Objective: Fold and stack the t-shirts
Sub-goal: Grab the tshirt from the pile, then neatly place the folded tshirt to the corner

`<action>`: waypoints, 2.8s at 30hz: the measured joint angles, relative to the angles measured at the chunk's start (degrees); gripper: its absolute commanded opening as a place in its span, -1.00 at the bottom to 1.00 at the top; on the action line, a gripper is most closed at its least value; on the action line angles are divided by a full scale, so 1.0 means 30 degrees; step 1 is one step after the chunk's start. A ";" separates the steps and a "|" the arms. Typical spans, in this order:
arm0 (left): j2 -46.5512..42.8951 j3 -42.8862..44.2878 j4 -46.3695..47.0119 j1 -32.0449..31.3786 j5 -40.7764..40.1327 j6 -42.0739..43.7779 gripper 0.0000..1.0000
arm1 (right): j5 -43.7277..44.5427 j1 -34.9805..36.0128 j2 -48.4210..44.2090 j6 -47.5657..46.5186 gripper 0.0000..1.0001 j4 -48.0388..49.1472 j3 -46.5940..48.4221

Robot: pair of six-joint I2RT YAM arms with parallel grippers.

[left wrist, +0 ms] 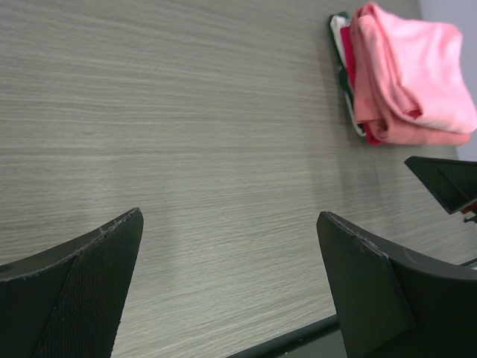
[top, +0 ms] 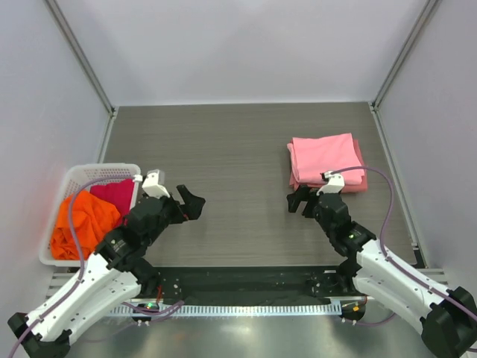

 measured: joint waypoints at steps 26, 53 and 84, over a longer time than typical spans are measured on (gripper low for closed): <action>0.2667 0.7155 -1.0870 0.1749 -1.3712 -0.0692 0.99 | -0.0029 0.0000 -0.1698 0.1064 0.99 -0.0699 -0.0641; 1.7325 0.6025 -0.8582 2.2498 -0.2040 -0.6113 -0.16 | -0.0546 0.0000 -0.2120 0.1413 0.99 -0.0874 -0.0925; 0.2994 1.4382 -1.0302 2.2870 0.6637 -0.3949 -1.00 | -0.0896 0.0015 1.4513 -0.1209 0.00 -0.2892 1.1453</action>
